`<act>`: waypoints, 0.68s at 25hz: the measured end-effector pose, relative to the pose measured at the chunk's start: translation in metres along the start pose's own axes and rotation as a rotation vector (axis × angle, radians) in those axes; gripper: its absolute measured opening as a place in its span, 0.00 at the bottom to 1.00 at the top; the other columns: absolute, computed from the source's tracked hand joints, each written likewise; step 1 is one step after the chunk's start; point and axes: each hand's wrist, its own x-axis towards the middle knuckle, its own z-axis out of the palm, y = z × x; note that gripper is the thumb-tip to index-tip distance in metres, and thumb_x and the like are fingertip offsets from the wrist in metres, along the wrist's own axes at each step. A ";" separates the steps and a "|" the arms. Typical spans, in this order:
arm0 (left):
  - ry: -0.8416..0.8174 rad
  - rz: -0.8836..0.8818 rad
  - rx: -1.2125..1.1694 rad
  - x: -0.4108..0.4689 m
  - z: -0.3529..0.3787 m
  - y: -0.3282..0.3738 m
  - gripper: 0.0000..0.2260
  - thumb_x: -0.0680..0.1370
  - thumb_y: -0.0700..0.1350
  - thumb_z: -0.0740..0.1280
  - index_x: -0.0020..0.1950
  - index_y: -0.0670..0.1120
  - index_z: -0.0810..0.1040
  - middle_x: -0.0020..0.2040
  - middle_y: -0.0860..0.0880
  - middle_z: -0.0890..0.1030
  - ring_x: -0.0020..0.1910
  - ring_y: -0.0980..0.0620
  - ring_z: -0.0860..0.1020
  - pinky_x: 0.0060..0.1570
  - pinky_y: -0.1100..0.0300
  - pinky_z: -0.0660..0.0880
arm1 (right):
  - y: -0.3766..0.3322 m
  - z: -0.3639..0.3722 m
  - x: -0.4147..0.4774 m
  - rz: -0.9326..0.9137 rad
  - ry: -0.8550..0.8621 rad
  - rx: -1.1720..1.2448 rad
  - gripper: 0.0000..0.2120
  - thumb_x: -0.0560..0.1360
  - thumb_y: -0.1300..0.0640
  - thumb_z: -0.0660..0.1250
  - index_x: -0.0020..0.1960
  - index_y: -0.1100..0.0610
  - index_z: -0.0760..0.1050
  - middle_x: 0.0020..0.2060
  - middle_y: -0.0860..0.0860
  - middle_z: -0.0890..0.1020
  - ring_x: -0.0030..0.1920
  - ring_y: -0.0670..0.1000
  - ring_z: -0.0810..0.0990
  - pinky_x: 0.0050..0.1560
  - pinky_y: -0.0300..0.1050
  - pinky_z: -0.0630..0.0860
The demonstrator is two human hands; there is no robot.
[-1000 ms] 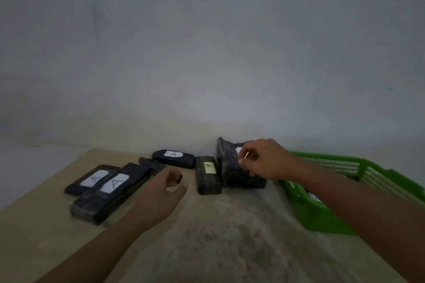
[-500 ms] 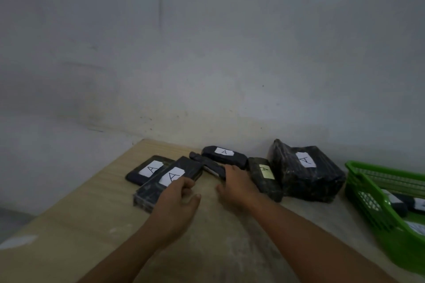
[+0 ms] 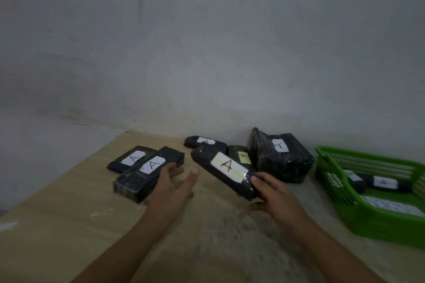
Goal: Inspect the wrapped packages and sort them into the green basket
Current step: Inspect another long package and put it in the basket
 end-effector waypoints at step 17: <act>-0.235 0.046 0.170 -0.038 0.085 -0.014 0.14 0.78 0.52 0.63 0.58 0.47 0.81 0.46 0.50 0.86 0.45 0.56 0.84 0.49 0.57 0.80 | 0.065 -0.077 -0.067 -0.045 0.089 0.154 0.13 0.76 0.65 0.67 0.60 0.60 0.77 0.53 0.54 0.85 0.52 0.51 0.84 0.43 0.43 0.83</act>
